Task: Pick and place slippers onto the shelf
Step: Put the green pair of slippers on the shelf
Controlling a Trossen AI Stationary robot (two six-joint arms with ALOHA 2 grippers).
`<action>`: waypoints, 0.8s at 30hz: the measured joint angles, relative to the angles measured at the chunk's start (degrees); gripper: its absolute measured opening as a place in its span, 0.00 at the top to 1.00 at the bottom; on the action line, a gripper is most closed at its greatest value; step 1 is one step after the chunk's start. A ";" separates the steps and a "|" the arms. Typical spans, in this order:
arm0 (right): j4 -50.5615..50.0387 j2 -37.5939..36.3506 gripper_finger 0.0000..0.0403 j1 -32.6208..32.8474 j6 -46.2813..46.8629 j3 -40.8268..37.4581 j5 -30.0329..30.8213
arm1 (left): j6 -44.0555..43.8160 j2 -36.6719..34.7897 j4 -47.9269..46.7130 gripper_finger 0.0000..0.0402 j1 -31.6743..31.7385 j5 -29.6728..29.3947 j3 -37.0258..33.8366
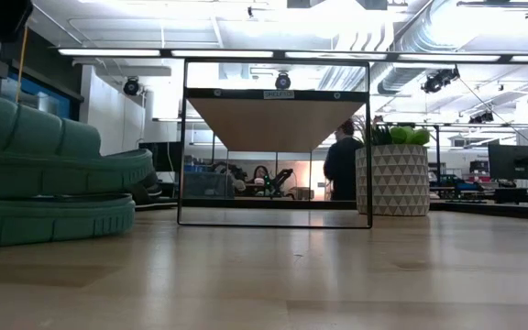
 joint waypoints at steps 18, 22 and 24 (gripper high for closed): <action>-0.02 0.00 0.82 0.02 0.01 0.01 -0.43 | 0.63 2.01 -0.94 0.81 0.10 -2.08 -0.02; -0.02 0.00 0.82 0.02 0.01 0.00 -0.43 | 0.86 1.99 -1.93 0.96 0.10 -2.32 0.01; -0.02 0.00 0.82 0.02 0.01 0.02 -0.41 | 1.23 1.99 -2.30 0.98 0.10 -2.34 0.02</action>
